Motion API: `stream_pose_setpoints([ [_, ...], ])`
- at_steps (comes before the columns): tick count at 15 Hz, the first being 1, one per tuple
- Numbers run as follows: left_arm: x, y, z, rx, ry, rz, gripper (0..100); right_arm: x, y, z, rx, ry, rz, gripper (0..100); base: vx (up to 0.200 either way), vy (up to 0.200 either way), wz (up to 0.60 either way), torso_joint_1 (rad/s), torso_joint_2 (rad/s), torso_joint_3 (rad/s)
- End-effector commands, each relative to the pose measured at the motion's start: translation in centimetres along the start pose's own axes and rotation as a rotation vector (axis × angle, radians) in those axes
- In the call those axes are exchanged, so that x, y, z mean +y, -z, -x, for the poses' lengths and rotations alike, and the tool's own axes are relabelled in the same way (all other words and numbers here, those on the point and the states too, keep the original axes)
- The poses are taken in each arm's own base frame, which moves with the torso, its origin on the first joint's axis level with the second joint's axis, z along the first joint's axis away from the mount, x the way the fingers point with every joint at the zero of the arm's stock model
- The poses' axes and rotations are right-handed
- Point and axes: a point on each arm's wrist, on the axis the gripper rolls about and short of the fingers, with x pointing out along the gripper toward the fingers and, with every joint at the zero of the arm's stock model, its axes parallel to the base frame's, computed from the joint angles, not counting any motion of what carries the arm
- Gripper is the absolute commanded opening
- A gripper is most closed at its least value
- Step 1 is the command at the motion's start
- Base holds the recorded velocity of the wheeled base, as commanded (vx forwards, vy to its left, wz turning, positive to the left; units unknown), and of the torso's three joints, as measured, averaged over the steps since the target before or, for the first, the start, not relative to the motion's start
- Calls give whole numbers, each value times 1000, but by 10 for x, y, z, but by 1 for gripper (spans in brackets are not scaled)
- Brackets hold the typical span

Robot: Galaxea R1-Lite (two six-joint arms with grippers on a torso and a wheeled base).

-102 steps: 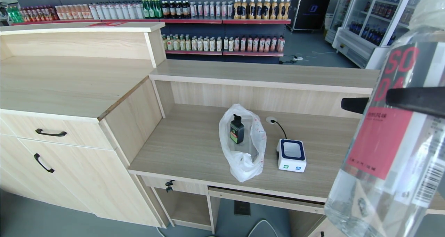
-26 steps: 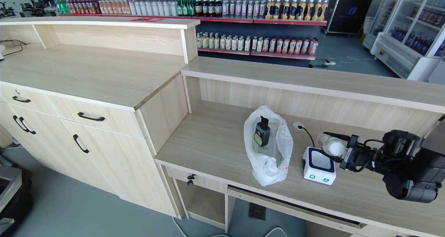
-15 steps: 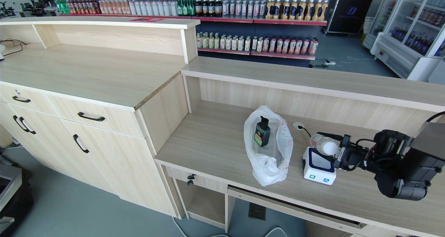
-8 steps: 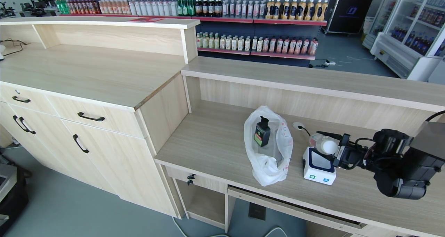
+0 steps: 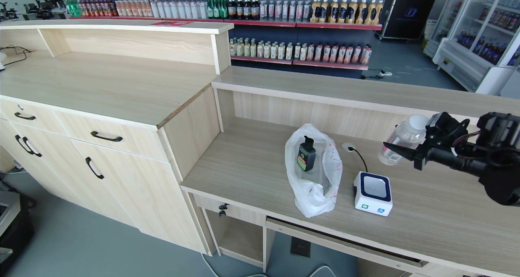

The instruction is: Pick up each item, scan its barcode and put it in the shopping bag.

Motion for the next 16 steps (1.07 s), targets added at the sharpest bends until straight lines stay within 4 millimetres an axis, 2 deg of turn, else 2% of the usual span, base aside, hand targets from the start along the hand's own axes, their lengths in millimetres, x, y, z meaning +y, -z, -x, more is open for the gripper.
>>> stream_pose_setpoints([
  [1,0,0,0,0,0,0,100,-11,-46,25,16,123,-69,0,0,0,0,0,0,0],
  [5,0,0,0,0,0,0,100,-1,-51,17,201,416,-276,0,0,0,0,0,0,0],
  [9,0,0,0,0,0,0,100,23,-49,8,367,613,-314,0,0,0,0,0,0,0],
  [11,0,0,0,0,0,0,100,26,-53,6,395,679,-302,0,0,0,0,0,0,0],
  [16,0,0,0,0,0,0,100,31,-60,6,351,691,-267,0,0,0,0,0,0,0],
])
